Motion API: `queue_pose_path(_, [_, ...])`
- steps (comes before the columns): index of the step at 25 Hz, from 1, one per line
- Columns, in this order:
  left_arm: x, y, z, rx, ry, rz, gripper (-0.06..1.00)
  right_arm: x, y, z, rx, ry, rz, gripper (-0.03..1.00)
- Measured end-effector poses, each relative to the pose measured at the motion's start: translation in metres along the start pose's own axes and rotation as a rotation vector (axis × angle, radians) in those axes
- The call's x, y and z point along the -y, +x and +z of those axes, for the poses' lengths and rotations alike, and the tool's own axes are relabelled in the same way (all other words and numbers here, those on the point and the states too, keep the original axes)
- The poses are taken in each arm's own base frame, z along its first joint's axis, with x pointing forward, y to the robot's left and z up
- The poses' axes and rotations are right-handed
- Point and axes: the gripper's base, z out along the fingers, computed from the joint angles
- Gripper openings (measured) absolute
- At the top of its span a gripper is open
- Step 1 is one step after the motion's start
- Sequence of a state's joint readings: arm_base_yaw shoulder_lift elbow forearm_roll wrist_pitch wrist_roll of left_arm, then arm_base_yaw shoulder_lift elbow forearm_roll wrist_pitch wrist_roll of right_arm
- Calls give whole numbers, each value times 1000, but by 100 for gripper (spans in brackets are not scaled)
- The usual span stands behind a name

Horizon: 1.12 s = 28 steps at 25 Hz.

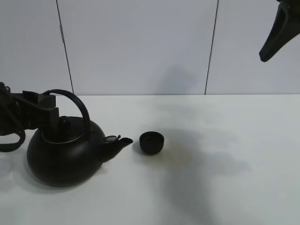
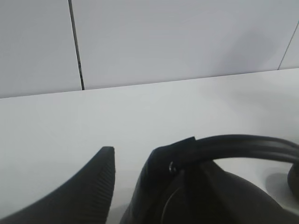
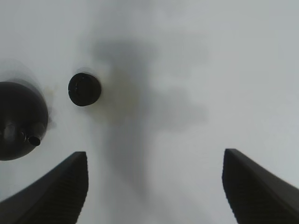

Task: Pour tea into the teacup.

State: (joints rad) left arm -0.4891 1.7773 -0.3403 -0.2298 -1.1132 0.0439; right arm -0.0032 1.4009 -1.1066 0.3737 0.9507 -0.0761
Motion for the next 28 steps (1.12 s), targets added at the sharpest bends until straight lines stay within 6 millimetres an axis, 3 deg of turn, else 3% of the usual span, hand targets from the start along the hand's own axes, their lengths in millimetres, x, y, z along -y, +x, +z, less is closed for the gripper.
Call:
queue_pose_path(4, [0, 0, -1, 2, 4, -8, 35, 0, 0, 0, 0, 0, 0, 55])
queue_pose_path(9, [-2, 9, -17, -30, 21, -57, 36, 0, 0, 0, 0, 0, 0, 55])
queue_pose_path(18, [-4, 12, -46, -53, 66, -121, 50, 0, 0, 0, 0, 0, 0, 55])
queue_pose_path(22, [-5, -3, -59, 22, 83, -172, 50, 0, 0, 0, 0, -1, 1, 55])
queue_pose_path(28, [1, -46, -66, 81, 147, -203, 50, 0, 0, 0, 0, -1, 1, 55])
